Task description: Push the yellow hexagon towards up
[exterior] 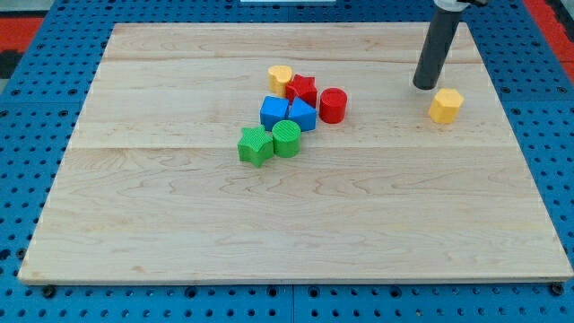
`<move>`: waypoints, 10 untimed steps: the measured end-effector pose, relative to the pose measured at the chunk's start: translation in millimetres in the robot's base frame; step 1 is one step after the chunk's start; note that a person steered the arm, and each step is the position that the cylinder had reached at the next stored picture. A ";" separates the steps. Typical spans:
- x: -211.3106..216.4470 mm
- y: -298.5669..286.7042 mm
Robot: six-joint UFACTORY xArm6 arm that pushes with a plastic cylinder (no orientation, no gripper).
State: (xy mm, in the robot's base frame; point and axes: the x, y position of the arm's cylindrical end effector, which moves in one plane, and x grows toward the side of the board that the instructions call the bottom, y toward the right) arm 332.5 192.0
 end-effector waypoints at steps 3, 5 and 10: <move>-1.3 3.8; -15.4 41.8; 45.6 -48.1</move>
